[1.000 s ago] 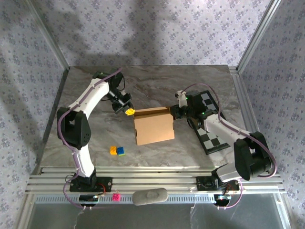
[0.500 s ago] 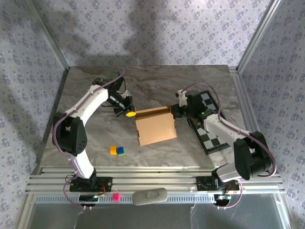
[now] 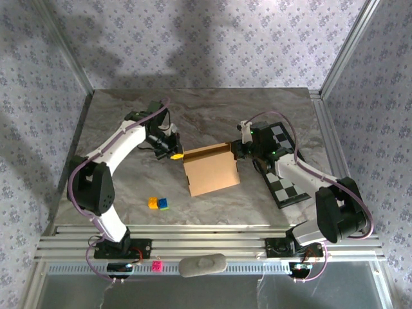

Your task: Fold the paper box

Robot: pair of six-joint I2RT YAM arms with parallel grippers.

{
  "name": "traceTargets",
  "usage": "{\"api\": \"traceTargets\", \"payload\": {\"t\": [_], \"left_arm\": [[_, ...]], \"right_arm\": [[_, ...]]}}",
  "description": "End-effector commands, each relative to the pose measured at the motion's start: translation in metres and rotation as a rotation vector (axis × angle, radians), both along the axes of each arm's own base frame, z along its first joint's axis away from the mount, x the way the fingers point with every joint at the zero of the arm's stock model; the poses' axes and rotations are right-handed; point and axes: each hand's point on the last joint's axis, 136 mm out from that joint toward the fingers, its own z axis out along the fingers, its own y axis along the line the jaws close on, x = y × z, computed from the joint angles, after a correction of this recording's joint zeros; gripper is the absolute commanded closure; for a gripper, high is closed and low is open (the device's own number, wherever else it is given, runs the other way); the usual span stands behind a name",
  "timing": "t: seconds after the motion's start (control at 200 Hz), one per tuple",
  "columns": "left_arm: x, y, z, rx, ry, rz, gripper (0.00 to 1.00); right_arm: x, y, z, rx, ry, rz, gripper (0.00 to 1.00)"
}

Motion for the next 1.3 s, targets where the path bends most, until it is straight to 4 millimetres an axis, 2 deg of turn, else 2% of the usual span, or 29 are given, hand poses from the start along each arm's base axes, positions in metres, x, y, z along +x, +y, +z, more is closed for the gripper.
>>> {"api": "traceTargets", "payload": {"t": [0.0, 0.19, 0.41, 0.68, 1.049, 1.294], "left_arm": [[0.002, -0.015, 0.019, -0.05, -0.082, -0.029, 1.0], [-0.001, -0.02, 0.02, -0.023, -0.141, -0.03, 1.0], [-0.002, -0.016, 0.02, 0.006, -0.232, 0.0, 1.0], [-0.013, -0.023, 0.005, 0.053, -0.256, -0.036, 1.0], [-0.019, -0.029, 0.006, 0.133, -0.372, -0.074, 1.0], [-0.024, -0.024, -0.001, 0.199, -0.399, -0.092, 1.0]], "right_arm": [[-0.002, 0.01, 0.004, 0.02, -0.009, 0.024, 1.0], [-0.002, 0.007, 0.003, 0.012, -0.016, 0.001, 1.0], [-0.001, 0.005, 0.002, 0.01, -0.021, -0.011, 1.0], [-0.003, 0.005, 0.0, 0.006, -0.017, -0.011, 1.0], [-0.002, 0.004, 0.0, 0.003, -0.02, -0.02, 1.0], [-0.003, 0.003, 0.0, -0.001, -0.013, -0.02, 1.0]]}}
